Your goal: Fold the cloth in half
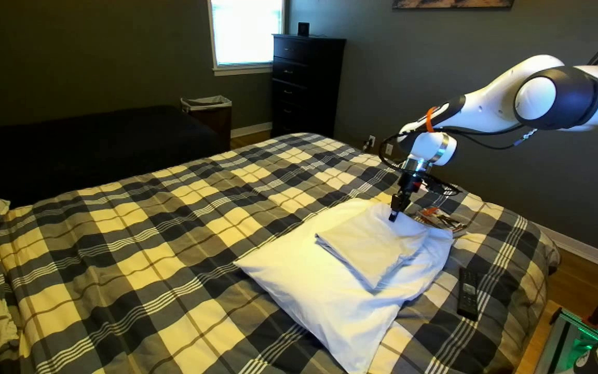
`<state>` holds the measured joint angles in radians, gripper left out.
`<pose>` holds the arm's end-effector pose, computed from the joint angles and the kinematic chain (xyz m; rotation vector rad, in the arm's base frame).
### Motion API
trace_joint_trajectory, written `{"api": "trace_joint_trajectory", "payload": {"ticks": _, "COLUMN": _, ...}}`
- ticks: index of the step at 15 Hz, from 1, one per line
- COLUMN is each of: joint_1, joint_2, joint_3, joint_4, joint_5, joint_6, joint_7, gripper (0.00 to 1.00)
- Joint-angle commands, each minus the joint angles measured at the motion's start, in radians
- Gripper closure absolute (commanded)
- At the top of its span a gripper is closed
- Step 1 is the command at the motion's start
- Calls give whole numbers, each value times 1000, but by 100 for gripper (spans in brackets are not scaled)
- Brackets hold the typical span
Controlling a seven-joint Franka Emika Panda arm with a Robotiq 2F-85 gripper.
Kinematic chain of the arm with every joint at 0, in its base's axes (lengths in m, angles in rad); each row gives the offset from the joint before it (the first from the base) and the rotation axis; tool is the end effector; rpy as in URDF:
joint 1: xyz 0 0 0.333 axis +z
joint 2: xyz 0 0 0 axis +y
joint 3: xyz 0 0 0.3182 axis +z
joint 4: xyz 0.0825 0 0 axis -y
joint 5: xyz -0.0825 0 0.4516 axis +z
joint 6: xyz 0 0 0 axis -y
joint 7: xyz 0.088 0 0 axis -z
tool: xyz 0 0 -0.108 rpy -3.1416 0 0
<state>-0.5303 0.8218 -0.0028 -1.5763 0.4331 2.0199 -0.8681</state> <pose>0.6168 -0.3351 0.0834 -2.6346 -0.0926 0.0810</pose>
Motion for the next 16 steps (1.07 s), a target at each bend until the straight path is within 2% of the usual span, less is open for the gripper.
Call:
{"api": "trace_joint_trajectory", "payload": {"ticks": 1, "joint_1": 54, "joint_2": -82, "joint_3": -7, "joint_4": -99, "joint_5": -30, "joint_6": -10, "joint_7": 45, "gripper": 99}}
{"api": "trace_joint_trajectory", "payload": {"ticks": 7, "joint_1": 123, "joint_2": -159, "joint_3": -12, "joint_4": -196, "joint_5": -58, "joint_6": 11, "joint_7": 103, "gripper": 99}}
{"api": "trace_joint_trajectory", "payload": {"ticks": 16, "joint_1": 209, "joint_2": -261, "joint_3": -5, "joint_4": -299, "joint_5": -126, "joint_6": 37, "joint_7": 114, "gripper": 99}}
